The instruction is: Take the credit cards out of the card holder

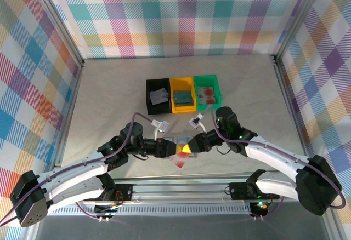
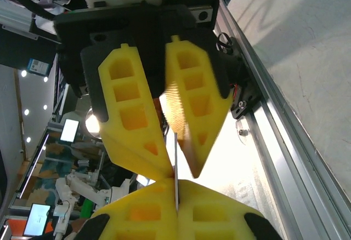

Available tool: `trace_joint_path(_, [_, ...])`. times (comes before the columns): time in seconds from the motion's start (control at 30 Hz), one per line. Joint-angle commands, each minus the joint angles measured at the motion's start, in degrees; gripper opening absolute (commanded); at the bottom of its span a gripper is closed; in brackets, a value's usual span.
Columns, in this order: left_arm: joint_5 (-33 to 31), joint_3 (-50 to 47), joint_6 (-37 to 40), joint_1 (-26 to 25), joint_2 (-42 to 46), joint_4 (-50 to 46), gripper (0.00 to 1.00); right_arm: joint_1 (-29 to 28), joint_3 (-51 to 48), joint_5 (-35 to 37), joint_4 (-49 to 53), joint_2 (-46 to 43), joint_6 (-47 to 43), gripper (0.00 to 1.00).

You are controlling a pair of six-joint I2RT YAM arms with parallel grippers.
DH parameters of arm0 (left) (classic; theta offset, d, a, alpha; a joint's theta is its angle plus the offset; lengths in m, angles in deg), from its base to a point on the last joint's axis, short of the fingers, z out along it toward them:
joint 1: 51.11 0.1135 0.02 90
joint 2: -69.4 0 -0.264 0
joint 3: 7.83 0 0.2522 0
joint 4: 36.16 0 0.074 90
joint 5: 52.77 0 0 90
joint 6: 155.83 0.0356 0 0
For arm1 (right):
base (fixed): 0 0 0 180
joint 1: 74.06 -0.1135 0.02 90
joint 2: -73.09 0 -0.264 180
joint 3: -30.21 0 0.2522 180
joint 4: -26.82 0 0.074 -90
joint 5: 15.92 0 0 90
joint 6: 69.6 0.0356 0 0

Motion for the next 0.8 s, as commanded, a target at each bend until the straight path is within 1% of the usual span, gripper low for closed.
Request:
trace_joint_path(0.0, [-0.59,2.25,0.92,-0.52,-0.88,1.26,0.13,-2.01,2.46,-3.05,0.78,0.85,-2.57,0.00])
trace_joint_path(0.1, [-0.46,2.42,0.79,-0.58,-1.03,1.20,0.02,-2.11,2.77,-2.46,1.76,0.92,-2.98,0.00])
trace_joint_path(0.13, [-0.46,2.42,0.81,-0.56,-0.97,1.13,0.00,-2.11,2.90,-2.34,2.19,0.94,-3.32,0.00])
trace_joint_path(0.17, [-0.54,2.42,0.91,-0.53,-0.90,0.95,0.00,-2.11,3.07,-2.32,2.64,0.86,-3.55,0.02])
trace_joint_path(0.2, [-0.84,2.42,0.99,-0.52,-0.78,0.64,0.00,-2.11,3.22,-1.73,3.34,0.56,-3.78,0.11])
trace_joint_path(0.27, [-1.89,2.27,1.02,-0.58,-0.33,-0.04,0.00,-2.01,3.36,-0.23,4.88,-0.39,-4.70,0.27])
trace_joint_path(0.3, [-3.53,2.25,1.18,-0.50,0.36,-1.13,0.00,-2.01,3.72,1.09,6.59,-1.20,-5.54,0.36])
trace_joint_path(0.33, [-5.48,2.18,1.34,-0.57,1.15,-2.40,0.00,-1.90,4.02,2.73,8.02,-2.05,-6.29,0.42])
trace_joint_path(0.43, [-14.19,0.78,-0.08,-0.50,5.54,-5.27,0.00,-0.91,4.05,6.96,10.65,-4.80,-6.75,0.57])
trace_joint_path(0.57, [-28.76,-2.07,-4.39,-0.51,13.12,-6.76,0.00,2.23,2.30,10.47,9.38,-8.94,-3.39,0.66])
trace_joint_path(0.6, [-32.72,-2.70,-5.78,-0.59,14.80,-7.16,0.00,2.77,1.29,11.59,7.86,-10.20,-1.69,0.70])
trace_joint_path(0.67, [-38.62,-4.31,-7.96,-0.61,17.01,-5.70,0.00,2.98,-0.46,14.19,4.06,-12.29,2.68,0.74])
trace_joint_path(0.7, [-41.23,-4.87,-8.79,-0.59,17.45,-4.80,0.00,3.03,-1.73,14.96,0.64,-13.00,5.17,0.74])
trace_joint_path(0.77, [-45.97,-6.00,-9.92,-0.61,17.15,-1.35,0.00,2.81,-5.18,19.69,-6.55,-13.99,12.22,0.80])
